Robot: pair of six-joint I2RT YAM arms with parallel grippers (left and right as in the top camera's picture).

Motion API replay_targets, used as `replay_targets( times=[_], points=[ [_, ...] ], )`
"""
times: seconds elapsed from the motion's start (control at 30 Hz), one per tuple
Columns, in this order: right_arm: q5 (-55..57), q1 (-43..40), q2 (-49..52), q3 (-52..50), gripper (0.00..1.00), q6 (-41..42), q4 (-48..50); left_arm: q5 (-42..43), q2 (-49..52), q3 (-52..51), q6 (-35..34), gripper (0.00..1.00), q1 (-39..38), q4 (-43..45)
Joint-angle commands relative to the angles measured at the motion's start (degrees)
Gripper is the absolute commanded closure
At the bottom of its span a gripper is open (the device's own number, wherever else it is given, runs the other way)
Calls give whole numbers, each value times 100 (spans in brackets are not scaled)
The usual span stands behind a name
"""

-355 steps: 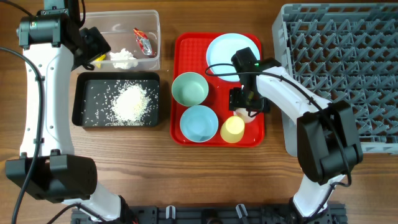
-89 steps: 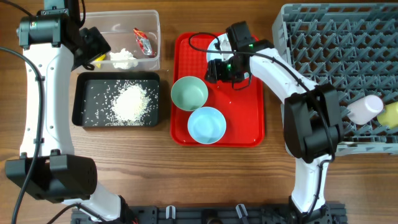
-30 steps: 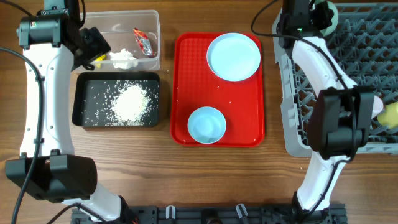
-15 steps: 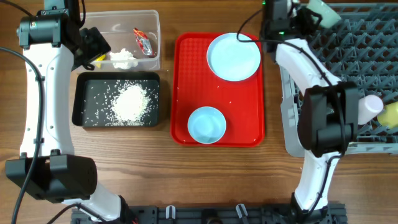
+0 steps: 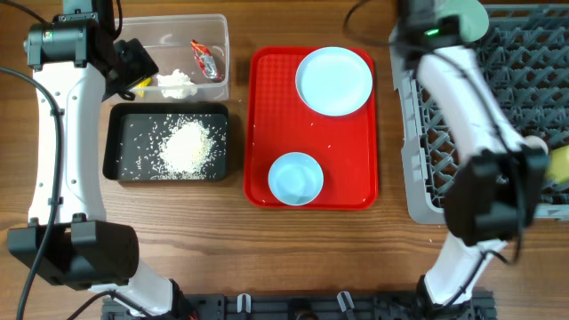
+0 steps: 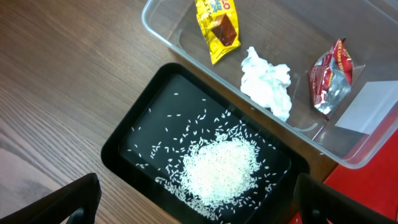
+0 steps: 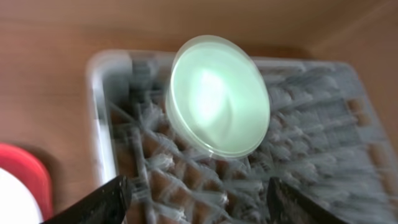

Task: Sort waste into correct bins and load items into the dishwasher rack
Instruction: 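Carry the green bowl with the right gripper to the rack's back, then set the green bowl upright in the rack and release it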

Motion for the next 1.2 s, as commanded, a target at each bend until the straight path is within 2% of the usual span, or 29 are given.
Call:
replay_targets(
  times=[0.0,0.03,0.1,0.27,0.43,0.63,0.73,0.87,0.9,0.93,0.97,1.17],
  points=[
    [-2994,-1040,-407,859,34,1412,-376,-92,-116,-37,-55,0,22,-2],
    [-3574,-1388,-398,903,40,1716,-435,-94,-116,-37,-55,0,22,0],
    [-4022,-1825,-304,901,44,2094,-623,-92,-116,-37,-55,0,22,-2],
    [-4041,-1926,326,901,46,2509,-745,-92,-116,-37,-55,0,22,0],
    [-3921,-1937,807,885,59,2992,-883,-92,-116,-37,-55,0,22,-2],
    [-3661,-1947,1154,874,59,3010,-863,-92,-116,-37,-55,0,22,0],
    [-3539,-1954,1333,874,53,3047,-798,-92,-116,-37,-55,0,22,-2],
    [-3512,-1985,1478,874,55,3139,-621,-92,-116,-37,-55,0,22,-2],
    [-3488,-1985,1478,874,66,3117,-608,-94,-116,-37,-55,0,22,-2],
    [-3469,-1987,1478,876,84,2979,-610,-92,-116,-37,-55,0,22,0],
    [-3447,-1989,1475,876,94,2774,-614,-94,-116,-37,-55,0,22,0],
    [-2374,-1963,925,881,96,1888,-920,-92,-116,-37,-55,0,22,0]
  ],
)
